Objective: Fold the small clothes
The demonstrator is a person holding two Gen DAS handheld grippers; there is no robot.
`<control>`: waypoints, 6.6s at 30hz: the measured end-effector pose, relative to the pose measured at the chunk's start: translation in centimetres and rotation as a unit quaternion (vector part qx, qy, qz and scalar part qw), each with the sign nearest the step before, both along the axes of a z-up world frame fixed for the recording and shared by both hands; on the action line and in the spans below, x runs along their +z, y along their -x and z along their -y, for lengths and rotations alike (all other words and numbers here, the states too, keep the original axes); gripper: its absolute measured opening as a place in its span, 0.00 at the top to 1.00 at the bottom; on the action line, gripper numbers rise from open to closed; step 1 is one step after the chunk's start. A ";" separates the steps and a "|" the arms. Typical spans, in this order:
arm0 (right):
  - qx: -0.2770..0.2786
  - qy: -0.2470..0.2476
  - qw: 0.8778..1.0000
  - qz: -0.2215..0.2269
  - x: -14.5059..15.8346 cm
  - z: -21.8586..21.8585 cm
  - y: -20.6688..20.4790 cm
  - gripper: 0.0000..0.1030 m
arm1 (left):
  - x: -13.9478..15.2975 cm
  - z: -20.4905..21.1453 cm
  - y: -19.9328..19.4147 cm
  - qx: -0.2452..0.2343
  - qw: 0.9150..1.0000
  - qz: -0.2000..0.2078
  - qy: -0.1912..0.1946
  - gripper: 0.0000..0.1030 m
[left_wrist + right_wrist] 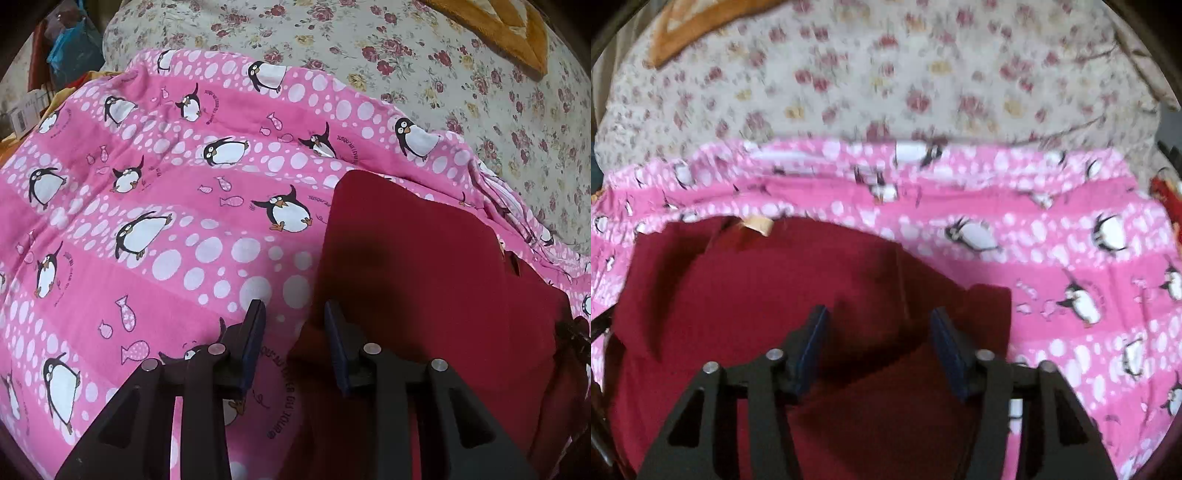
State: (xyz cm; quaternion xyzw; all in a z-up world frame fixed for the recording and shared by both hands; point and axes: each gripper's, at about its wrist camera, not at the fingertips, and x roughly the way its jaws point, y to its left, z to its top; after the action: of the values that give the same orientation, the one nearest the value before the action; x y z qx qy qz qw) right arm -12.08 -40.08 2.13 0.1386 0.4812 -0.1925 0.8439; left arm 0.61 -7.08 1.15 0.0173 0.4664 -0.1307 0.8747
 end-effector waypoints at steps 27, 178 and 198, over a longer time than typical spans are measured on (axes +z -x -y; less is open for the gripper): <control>0.049 -0.070 0.996 0.032 5.0 -3.9 15.8 0.52 | 3.2 1.7 5.1 -0.067 0.996 0.054 0.017 0.87; -0.085 -0.247 0.960 0.097 -2.0 7.1 3.9 0.43 | 4.2 3.0 -1.8 -0.081 0.985 -0.086 0.127 1.00; -0.047 -0.199 0.975 0.084 -0.9 4.4 7.8 0.50 | 2.2 3.9 -3.3 -0.055 0.989 -0.080 0.110 0.99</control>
State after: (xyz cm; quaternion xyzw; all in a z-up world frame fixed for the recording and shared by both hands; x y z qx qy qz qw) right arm -19.84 -44.50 1.21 0.3420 0.4303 -0.1197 0.8268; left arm 3.91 -10.98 3.32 -0.0643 0.5157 -0.2298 0.8229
